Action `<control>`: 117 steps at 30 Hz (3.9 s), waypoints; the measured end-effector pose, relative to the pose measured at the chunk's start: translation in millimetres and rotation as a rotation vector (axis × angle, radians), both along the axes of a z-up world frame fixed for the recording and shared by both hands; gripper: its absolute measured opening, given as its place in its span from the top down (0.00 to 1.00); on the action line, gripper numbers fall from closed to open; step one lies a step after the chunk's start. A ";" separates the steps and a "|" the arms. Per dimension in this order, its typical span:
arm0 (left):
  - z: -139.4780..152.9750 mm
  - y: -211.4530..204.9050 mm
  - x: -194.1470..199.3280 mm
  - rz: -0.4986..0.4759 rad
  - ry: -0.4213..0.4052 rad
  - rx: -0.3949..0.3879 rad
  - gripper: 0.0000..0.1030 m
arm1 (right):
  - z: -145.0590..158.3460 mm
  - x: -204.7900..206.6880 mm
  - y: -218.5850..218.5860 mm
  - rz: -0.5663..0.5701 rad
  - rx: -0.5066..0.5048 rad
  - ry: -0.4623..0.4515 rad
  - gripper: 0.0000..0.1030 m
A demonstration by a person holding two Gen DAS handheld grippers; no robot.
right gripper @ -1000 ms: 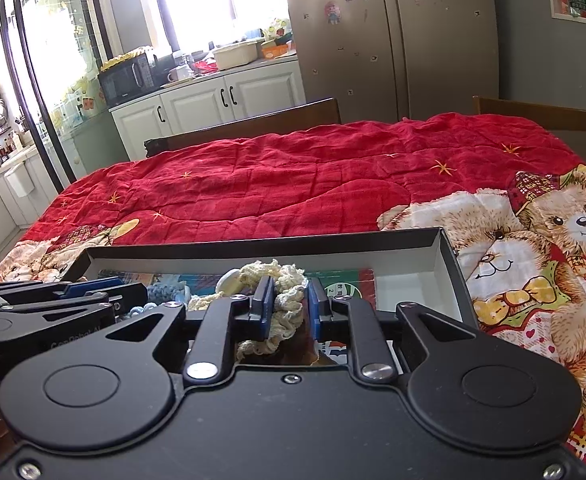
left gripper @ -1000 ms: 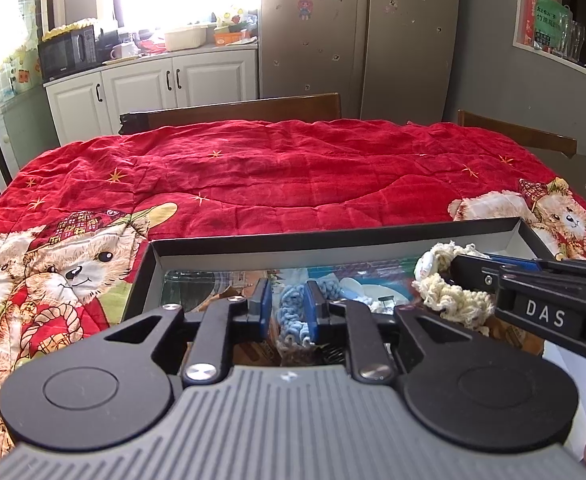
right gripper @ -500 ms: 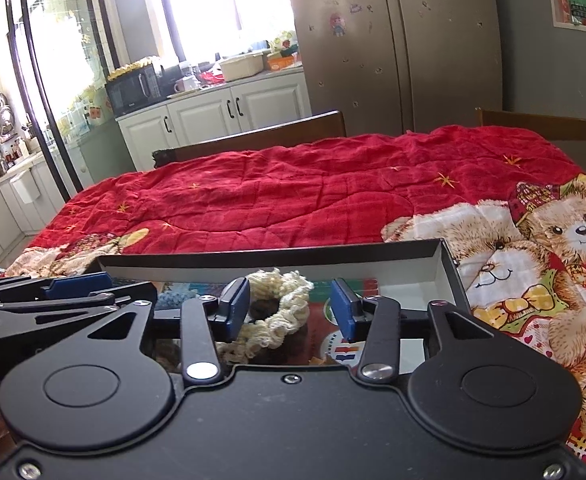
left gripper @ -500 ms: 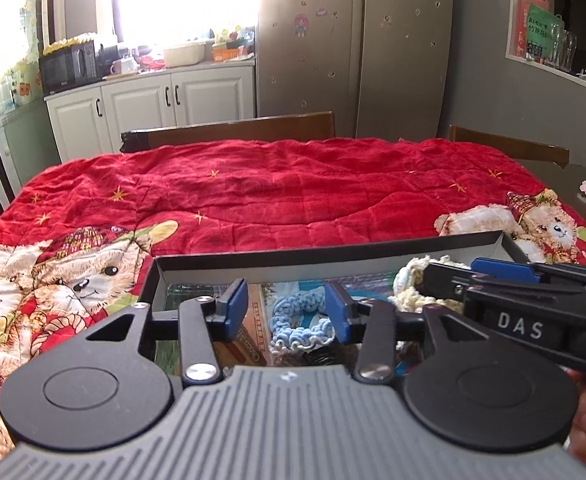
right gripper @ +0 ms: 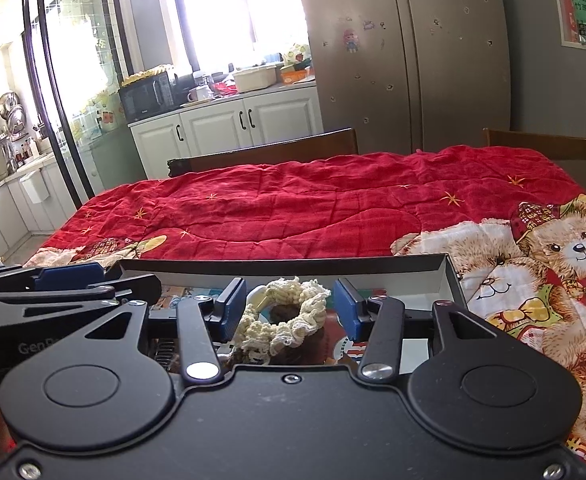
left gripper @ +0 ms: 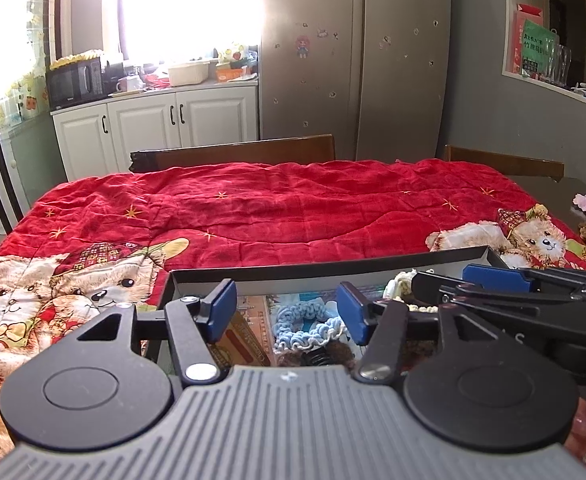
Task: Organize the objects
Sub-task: 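Open the right tool to drop the cream scrunchie while the left tool releases the blue one, then withdraw both tools from the box toward the binder clips on the quilt, then close the right tool on a blue binder clip while the left tool grips a teal binder clip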
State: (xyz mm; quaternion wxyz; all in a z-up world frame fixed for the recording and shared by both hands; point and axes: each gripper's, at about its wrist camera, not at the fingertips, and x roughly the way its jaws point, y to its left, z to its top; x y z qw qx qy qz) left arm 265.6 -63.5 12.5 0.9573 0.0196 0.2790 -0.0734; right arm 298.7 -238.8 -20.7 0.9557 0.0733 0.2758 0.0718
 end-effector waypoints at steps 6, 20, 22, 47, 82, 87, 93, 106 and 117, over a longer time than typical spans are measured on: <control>3.6 2.1 -9.4 0.008 -0.020 0.010 0.25 | 2.7 -5.6 3.0 0.007 -0.013 -0.004 0.54; 14.3 14.2 -33.5 0.034 -0.051 0.018 0.21 | 15.0 -29.0 14.2 0.043 -0.048 -0.016 0.52; 16.6 16.9 -38.6 0.041 -0.061 0.019 0.21 | 15.9 -33.0 15.4 0.051 -0.054 -0.017 0.52; 17.2 40.7 -105.1 0.072 -0.094 0.034 0.14 | 29.0 -108.8 32.0 0.126 -0.159 -0.086 0.44; 6.8 59.2 -184.8 0.023 -0.085 0.079 0.09 | 15.8 -201.0 12.4 0.090 -0.163 -0.039 0.38; 0.2 64.5 -186.2 0.029 -0.061 0.085 0.09 | 6.6 -212.2 6.0 0.094 -0.173 -0.012 0.38; -5.1 65.2 -190.6 0.003 -0.044 0.090 0.09 | 0.5 -222.2 6.1 0.102 -0.201 0.003 0.38; -28.0 63.4 -188.3 -0.114 -0.016 0.080 0.09 | -17.8 -239.4 17.0 0.173 -0.221 0.003 0.39; -48.4 64.2 -170.3 -0.173 0.033 0.018 0.13 | -37.2 -234.5 19.0 0.178 -0.219 0.030 0.44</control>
